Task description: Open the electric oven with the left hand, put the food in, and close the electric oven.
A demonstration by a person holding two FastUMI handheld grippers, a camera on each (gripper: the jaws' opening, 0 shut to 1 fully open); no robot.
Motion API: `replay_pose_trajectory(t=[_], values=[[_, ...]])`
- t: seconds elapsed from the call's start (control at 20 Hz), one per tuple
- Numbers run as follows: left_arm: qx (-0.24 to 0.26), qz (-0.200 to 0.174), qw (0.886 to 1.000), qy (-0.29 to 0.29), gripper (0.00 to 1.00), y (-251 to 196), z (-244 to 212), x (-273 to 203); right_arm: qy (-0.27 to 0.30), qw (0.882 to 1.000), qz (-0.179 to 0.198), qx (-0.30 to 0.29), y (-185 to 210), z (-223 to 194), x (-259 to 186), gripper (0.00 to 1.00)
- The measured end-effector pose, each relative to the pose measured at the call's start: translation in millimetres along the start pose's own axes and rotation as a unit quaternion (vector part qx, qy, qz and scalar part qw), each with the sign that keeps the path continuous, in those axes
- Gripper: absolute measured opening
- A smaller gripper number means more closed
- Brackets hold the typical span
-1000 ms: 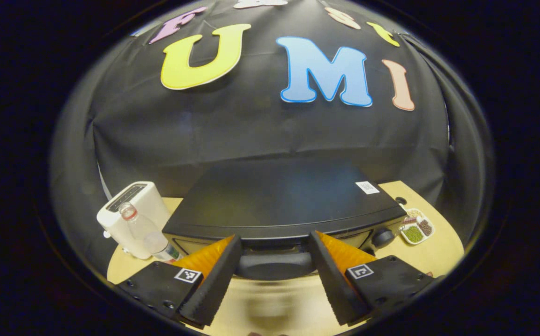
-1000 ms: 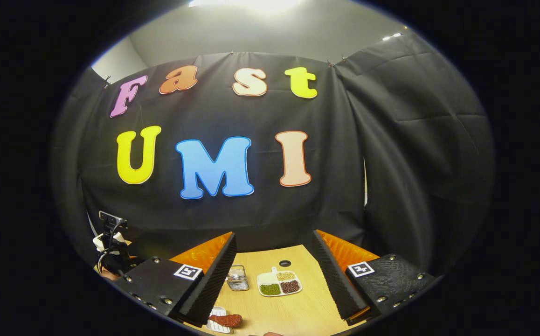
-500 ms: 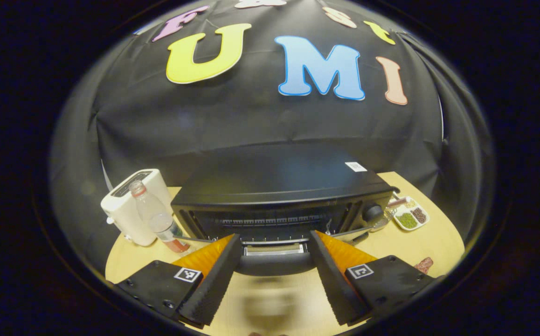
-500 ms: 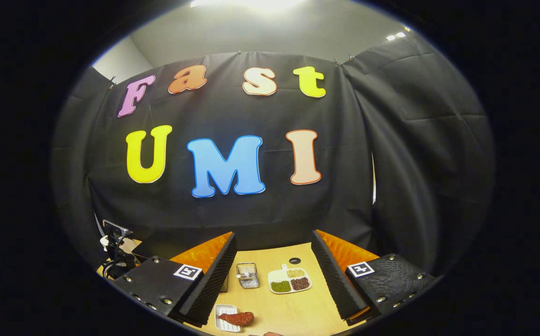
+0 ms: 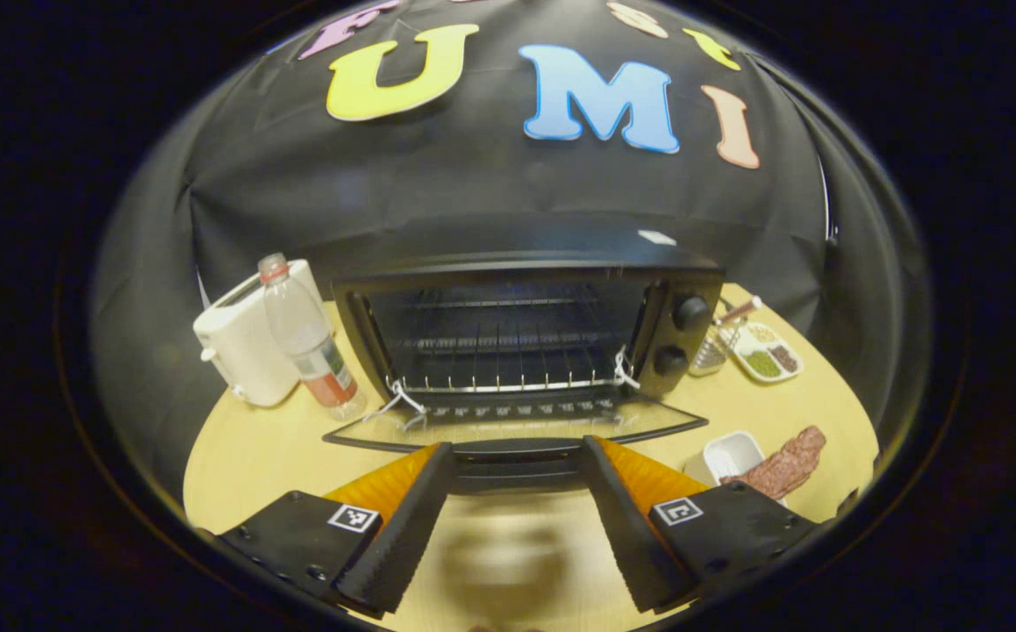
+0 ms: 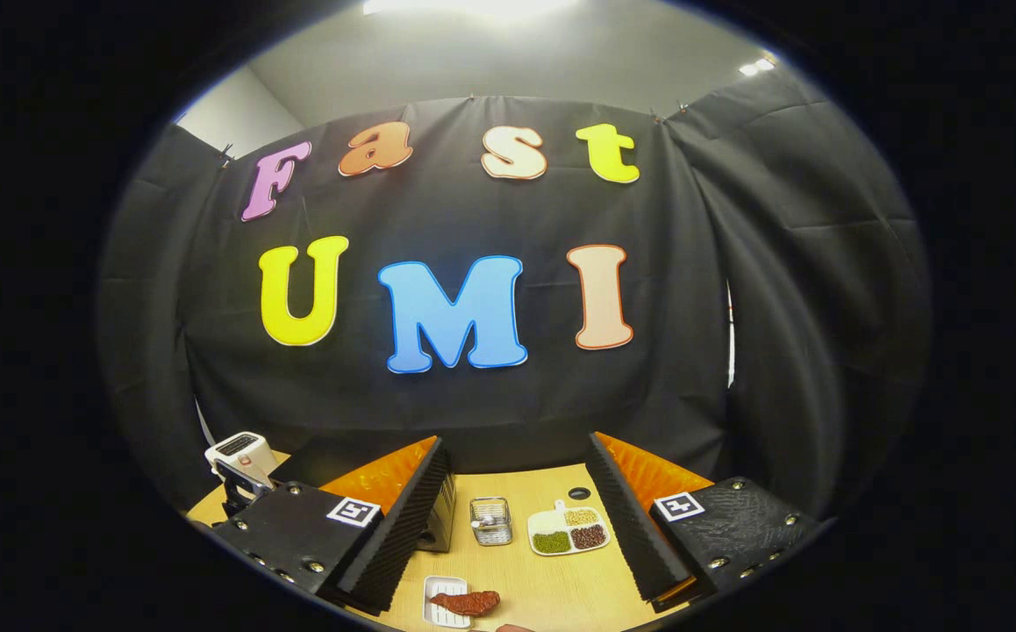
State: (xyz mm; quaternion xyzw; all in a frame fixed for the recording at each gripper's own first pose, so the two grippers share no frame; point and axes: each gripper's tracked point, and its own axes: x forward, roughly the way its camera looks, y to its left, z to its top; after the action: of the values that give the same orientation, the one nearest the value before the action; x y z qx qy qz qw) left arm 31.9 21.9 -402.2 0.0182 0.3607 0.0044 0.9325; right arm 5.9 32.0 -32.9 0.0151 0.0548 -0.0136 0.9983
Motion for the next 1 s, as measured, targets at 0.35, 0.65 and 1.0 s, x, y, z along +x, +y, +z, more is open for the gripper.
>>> replay_pose_trajectory(t=[0.35, 0.65, 1.0], values=[[-0.031, 0.000, 0.999, 0.008, 0.98, 10, -21, -4, 0.019, 1.000, 0.005, -0.008, -3, -14, 0, 0.98], [-0.023, 0.007, 0.994, -0.105, 0.98, 12, 66, -70, 0.054, 0.998, 0.029, 0.008, -9, -45, 8, 0.98], [-0.038, 0.029, 0.960, -0.276, 0.96, 18, 207, -187, 0.164, 0.983, 0.076, 0.040, -21, -143, 22, 0.98]])
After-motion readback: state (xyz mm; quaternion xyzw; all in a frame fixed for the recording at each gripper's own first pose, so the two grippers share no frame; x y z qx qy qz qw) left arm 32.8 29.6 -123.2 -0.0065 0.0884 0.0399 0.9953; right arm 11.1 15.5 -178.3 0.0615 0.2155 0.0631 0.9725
